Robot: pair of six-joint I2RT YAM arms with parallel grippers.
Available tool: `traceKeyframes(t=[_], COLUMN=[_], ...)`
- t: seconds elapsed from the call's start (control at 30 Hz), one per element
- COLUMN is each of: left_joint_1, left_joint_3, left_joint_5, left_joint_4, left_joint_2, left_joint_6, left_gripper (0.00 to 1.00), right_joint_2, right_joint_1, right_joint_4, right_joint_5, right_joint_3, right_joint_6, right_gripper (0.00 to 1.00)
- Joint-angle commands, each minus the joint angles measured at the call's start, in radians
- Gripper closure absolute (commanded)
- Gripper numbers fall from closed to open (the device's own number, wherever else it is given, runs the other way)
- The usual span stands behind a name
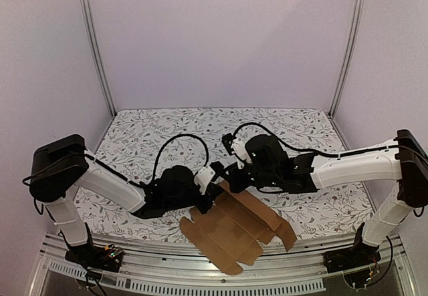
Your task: Fold the paper box
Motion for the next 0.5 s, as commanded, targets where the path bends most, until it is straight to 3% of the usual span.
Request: traceKeyframes(t=[0.0, 0.3, 0.47], left_joint_1=[0.011, 0.010, 0.010], left_joint_3=[0.009, -0.014, -0.039], left_joint_5=[-0.015, -0.008, -0.018], left_joint_4=[0.062, 0.103, 0.124], left_joint_2=[0.034, 0.076, 0.086], left_joint_6=[-0.013, -0.059, -0.081], left_gripper=[1.00, 1.00, 0.93], right_joint_2=[0.048, 0.112, 0.137], right_joint_1=[-0.005, -0.006, -0.005], right_joint_4=[0.064, 0.135, 0.143], right_joint_5=[-0.018, -0.060, -0.056], right_joint_3=[-0.038, -0.100, -0.129], right_joint_6=[0.036, 0.077, 0.090], right_gripper=[1.00, 1.00, 1.00])
